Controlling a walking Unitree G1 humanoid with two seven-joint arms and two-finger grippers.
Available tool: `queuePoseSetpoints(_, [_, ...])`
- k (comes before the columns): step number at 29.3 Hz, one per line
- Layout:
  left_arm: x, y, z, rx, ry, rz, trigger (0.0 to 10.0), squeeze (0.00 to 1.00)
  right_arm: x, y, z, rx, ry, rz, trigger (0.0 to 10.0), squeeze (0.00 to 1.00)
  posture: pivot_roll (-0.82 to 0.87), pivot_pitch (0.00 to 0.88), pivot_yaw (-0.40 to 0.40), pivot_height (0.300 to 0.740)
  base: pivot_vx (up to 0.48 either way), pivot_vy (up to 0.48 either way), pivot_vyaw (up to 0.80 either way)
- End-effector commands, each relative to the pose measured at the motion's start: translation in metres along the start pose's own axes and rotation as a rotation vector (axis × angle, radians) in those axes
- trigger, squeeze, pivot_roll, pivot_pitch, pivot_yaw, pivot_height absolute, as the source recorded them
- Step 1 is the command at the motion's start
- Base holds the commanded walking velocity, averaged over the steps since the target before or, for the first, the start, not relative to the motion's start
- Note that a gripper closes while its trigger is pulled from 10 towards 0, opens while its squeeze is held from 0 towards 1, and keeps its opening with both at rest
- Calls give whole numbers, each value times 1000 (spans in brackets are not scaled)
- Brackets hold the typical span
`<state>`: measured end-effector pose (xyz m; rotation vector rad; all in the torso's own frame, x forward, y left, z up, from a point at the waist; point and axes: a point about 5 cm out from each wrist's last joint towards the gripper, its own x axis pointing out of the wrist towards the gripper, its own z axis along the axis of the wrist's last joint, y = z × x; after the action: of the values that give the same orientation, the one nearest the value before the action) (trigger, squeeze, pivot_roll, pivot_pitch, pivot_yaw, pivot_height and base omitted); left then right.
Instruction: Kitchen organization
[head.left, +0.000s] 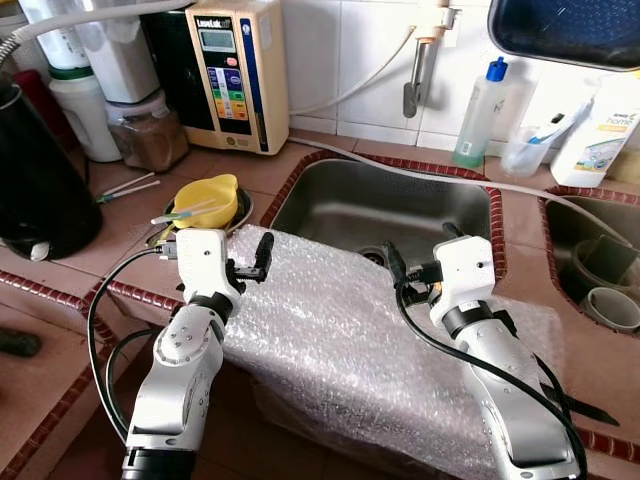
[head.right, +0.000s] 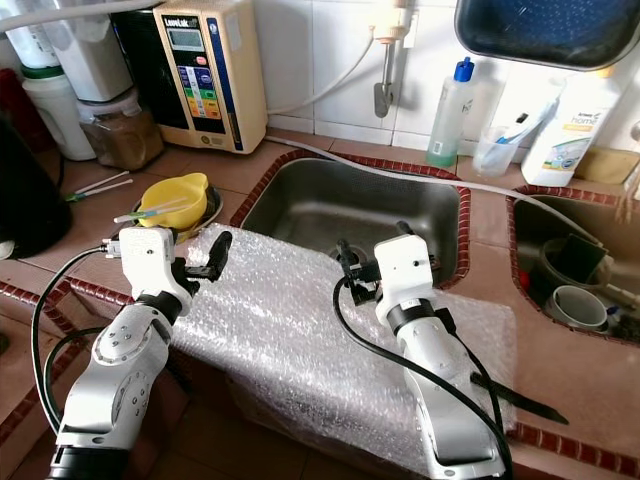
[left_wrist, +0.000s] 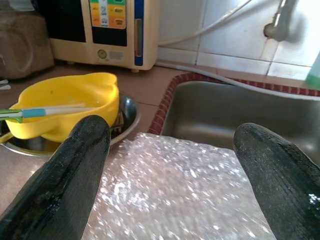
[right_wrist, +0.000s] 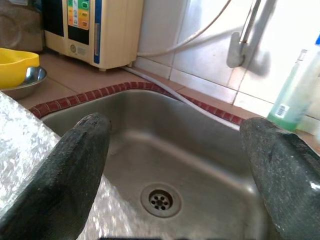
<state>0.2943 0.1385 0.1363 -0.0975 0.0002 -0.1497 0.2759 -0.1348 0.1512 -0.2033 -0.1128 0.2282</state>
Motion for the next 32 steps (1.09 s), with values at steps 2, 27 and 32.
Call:
queuePoseSetpoints(2, [0, 1, 1, 2, -4, -2, 10000, 0, 0, 1, 4, -1, -24, 2, 10000, 0, 5, 0, 42, 740, 281, 0, 0])
queuePoseSetpoints(27, [-2, 0, -1, 7, 13, -14, 10000, 0, -1, 1, 2, -3, -17, -3, 10000, 0, 5, 0, 48, 740, 235, 151, 0])
queuePoseSetpoints(32, [-2, 1, -4, 26, 29, 10, 10000, 0, -2, 1, 1, -3, -14, -3, 10000, 0, 5, 0, 47, 740, 0, 170, 0])
